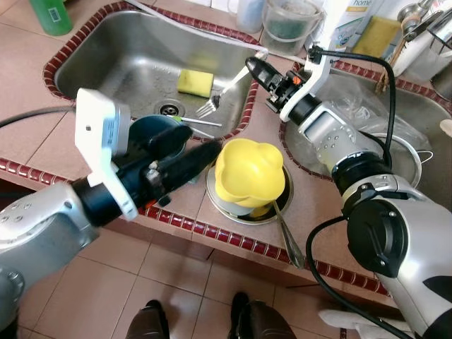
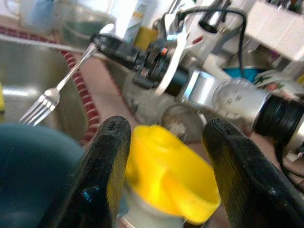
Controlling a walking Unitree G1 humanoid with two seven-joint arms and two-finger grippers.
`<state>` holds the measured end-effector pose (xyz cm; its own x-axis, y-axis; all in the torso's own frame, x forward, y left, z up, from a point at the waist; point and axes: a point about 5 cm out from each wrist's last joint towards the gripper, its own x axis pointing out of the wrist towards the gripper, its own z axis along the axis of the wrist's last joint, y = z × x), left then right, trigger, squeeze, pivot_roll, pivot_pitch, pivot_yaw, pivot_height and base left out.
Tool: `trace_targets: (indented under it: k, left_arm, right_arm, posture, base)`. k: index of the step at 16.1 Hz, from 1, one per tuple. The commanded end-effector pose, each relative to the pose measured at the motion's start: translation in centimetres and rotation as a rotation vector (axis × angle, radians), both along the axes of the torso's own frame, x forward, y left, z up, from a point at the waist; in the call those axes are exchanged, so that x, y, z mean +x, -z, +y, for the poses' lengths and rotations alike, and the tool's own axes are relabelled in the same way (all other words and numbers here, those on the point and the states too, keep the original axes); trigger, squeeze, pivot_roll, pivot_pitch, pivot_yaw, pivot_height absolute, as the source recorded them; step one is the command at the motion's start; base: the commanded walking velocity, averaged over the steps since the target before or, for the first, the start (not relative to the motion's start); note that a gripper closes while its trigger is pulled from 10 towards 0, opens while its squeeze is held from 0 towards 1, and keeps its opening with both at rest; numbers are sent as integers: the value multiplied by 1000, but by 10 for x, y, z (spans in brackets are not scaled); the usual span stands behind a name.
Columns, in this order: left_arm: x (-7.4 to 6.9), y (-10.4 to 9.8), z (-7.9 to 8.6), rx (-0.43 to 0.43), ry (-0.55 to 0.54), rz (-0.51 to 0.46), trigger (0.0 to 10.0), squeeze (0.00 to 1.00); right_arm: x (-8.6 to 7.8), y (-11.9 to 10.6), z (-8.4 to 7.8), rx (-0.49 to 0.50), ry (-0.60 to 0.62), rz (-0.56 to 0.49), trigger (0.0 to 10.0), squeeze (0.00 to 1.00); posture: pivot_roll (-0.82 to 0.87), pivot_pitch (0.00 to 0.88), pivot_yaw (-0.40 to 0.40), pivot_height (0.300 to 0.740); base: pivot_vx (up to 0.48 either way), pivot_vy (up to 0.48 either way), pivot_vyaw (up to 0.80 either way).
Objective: Kitchen organization
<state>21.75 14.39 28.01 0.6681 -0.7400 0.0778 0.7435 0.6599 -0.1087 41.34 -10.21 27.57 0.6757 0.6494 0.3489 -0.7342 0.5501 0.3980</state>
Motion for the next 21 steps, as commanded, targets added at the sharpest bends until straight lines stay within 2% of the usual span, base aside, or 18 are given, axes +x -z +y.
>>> trace_targets:
  k: [1,2,3,15,18,21]
  left_arm:
    - [-6,0,-1,38,12,-14,10000,0]
    - [-6,0,0,41,10,-11,10000,0]
    - [-6,0,0,42,7,-6,10000,0]
    - [-1,-5,1,23,1,-29,10000,0]
    - [4,-6,2,21,-12,-46,10000,0]
    - [13,-4,6,-2,-51,-62,10000,0]
  right_arm:
    - [1,-4,-2,-2,4,-6,10000,192]
    - [1,-4,-2,-3,4,-6,10000,208]
    - [0,-5,-3,17,-3,-6,10000,1000]
    - [1,-13,-8,35,4,-32,10000,1000]
    - [0,-21,-13,48,-6,-74,10000,1000]
    - [-3,-25,-17,19,-36,-143,10000,1000]
  posture:
    - [56,350,-142,740]
    - [55,350,-143,740]
    - [57,350,-142,740]
    - [65,322,-135,740]
    - [65,296,-136,740]
    - [62,247,-137,740]
  base:
    - [0,0,0]
    - [0,0,0]
    - [0,0,0]
    - [0,0,0]
    - [0,0,0]
    - [0,0,0]
